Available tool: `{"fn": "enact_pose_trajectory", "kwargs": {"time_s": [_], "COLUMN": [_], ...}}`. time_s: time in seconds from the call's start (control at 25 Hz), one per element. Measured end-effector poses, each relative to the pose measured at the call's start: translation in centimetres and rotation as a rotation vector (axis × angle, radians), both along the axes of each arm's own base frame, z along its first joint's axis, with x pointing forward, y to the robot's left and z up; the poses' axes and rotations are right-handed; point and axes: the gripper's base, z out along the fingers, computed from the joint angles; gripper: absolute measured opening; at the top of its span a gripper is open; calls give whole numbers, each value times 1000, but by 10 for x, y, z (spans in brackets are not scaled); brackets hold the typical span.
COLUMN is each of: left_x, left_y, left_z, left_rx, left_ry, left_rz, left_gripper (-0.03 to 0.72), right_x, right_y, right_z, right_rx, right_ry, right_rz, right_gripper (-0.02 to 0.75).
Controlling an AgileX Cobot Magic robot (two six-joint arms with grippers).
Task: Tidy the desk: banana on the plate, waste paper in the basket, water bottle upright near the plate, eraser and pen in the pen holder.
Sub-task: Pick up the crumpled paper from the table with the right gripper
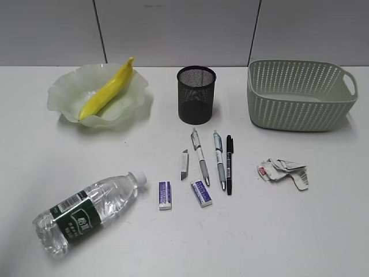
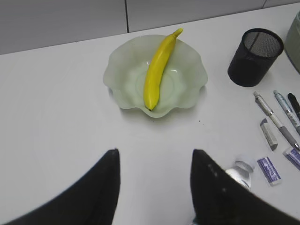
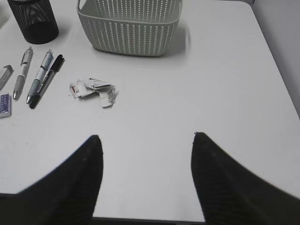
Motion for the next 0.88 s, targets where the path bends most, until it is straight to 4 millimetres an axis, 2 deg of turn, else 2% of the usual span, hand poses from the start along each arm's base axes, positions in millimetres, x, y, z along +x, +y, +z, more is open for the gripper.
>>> {"fn": "enact_pose_trajectory", "kwargs": {"time_s": [0.16,0.24,0.36,0.48,0.72,0.88], "left_x": [-66,-91,-119,-143,-179,-191], "left_y": [2,4,4,4,5,7], "left_z": [-10,-28,-61,-87,-89,-99], "left_rx": [0,6,8,6,-43,-79], "left_ry": [-127,-151,-148,-137,-265,-248], "left_rz": [9,11,-3,-22,-45,-12], "left_gripper": [363,363,363,363,363,363], "right_x": [0,0,0,0,4,23], "right_y": [0,0,0,0,1,9], "right_z": [0,0,0,0,1,11], "right_rx": [0,1,1,1,3,-63], "right_ry": [0,0,0,-1,22,50], "right_rz": [0,0,0,0,9,120], "right_gripper": [475,475,475,475,445,389]}}
